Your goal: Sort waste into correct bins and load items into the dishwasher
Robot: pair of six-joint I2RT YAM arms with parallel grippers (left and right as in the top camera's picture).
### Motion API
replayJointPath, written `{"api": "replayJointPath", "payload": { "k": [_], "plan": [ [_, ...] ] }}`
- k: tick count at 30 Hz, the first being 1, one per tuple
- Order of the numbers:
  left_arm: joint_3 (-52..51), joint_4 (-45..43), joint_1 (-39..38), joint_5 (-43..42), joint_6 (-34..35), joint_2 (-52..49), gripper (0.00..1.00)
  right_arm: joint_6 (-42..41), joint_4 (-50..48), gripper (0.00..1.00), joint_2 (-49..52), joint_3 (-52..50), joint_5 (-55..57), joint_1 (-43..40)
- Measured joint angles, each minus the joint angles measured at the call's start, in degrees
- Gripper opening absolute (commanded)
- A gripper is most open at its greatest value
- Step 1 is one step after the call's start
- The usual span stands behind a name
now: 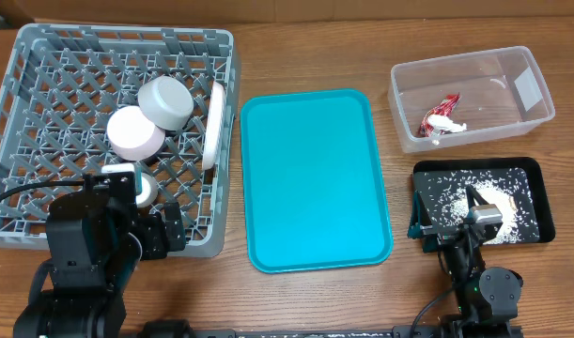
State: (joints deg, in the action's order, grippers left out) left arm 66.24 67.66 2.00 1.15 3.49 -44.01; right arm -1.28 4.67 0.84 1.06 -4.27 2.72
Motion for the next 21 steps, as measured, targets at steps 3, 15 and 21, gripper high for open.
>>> {"api": "replayJointPath", "payload": {
  "k": [3, 15, 21],
  "plan": [
    [0.0, 0.1, 0.0, 0.0, 0.0, 0.0, 1.00, 0.0, 0.0, 1.00, 0.0, 0.0, 0.0, 0.0],
    [-25.7, -25.7, 0.0, 0.2, 2.6, 17.8, 1.00, 0.0, 0.0, 1.00, 0.0, 0.0, 0.0, 0.0],
    [-46.1, -49.8, -2.6, 0.4, 4.6, 32.2, 1.00, 0.0, 0.0, 1.00, 0.0, 0.0, 0.0, 0.0]
  ]
}}
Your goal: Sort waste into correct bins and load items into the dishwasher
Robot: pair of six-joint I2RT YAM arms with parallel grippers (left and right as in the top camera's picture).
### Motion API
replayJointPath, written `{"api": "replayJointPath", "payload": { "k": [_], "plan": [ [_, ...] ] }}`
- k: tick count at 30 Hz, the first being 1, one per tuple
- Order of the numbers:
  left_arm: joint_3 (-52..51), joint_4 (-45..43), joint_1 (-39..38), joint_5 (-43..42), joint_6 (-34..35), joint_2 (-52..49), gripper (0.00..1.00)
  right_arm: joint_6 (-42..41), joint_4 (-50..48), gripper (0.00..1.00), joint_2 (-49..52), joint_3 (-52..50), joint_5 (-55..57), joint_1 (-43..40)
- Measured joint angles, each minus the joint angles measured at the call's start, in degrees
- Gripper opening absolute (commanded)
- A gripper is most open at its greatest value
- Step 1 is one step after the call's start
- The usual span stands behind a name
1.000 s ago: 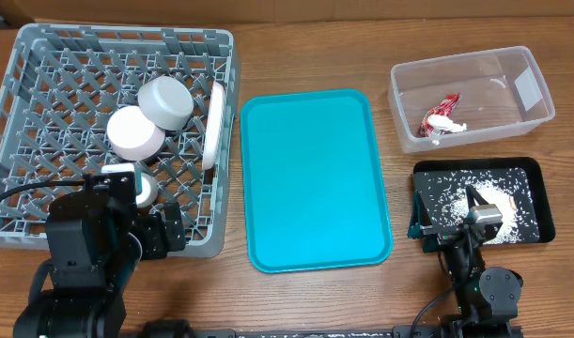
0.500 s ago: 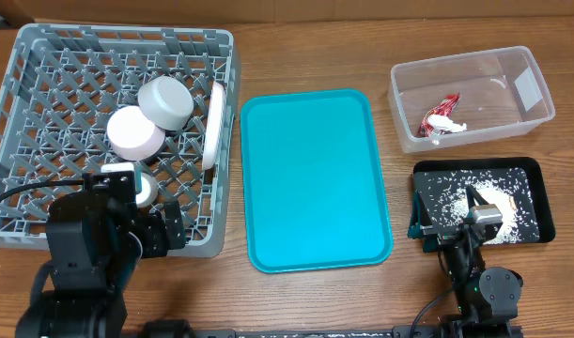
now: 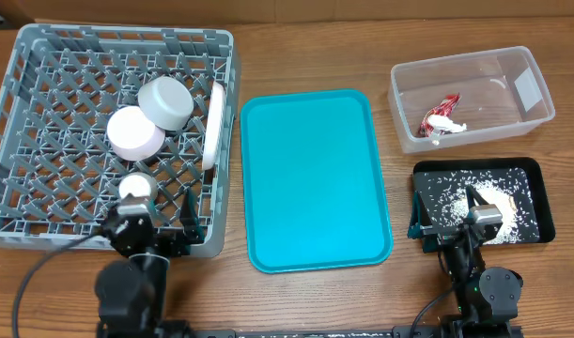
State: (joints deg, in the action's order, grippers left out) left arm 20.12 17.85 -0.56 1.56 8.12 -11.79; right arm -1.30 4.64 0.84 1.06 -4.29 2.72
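The grey dish rack (image 3: 42, 84) on the left holds two upturned white bowls (image 3: 164, 100) (image 3: 134, 132), a white plate (image 3: 212, 124) standing on edge, and a small white cup (image 3: 136, 186) near its front. My left gripper (image 3: 151, 220) hangs open over the rack's front edge, just in front of the cup, holding nothing. The teal tray (image 3: 315, 178) in the middle is bare. A clear bin (image 3: 512, 66) at the back right contains a red-and-white wrapper (image 3: 442, 118). My right gripper (image 3: 444, 212) stands open over the left end of the black tray (image 3: 540, 178) of white crumbs.
Both arm bases sit at the table's front edge, the left one below the rack and the right one below the black tray. A strip of wooden table separates the teal tray from the two containers on the right.
My left arm has drawn back toward the table's front edge and looks smaller. The small white cup, partly covered before, now shows fully in the rack. The right arm has not moved.
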Motion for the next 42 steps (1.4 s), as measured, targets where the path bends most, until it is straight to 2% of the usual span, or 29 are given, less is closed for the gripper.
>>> {"api": "replayJointPath", "payload": {
  "k": [6, 10, 13, 18, 42],
  "plan": [
    [-13.1, -14.8, -0.2, 0.0, 1.7, 10.1, 1.00, 0.0, 0.0, 1.00, 0.0, 0.0, 0.0, 0.0],
    [-17.6, -22.3, -0.2, 0.0, 2.3, 10.9, 1.00, 0.0, 0.0, 1.00, 0.0, 0.0, 0.0, 0.0],
    [-19.2, -21.2, -0.2, 0.0, 2.3, 10.9, 1.00, 0.0, 0.1, 1.00, 0.0, 0.0, 0.0, 0.0],
    [-19.6, -13.3, -0.6, -0.5, 2.5, 10.9, 1.00, 0.0, 0.0, 1.00, 0.0, 0.0, 0.0, 0.0],
    [-19.6, -13.3, -0.6, -0.9, 2.5, 11.0, 1.00, 0.0, 0.0, 1.00, 0.0, 0.0, 0.0, 0.0]
  ]
}}
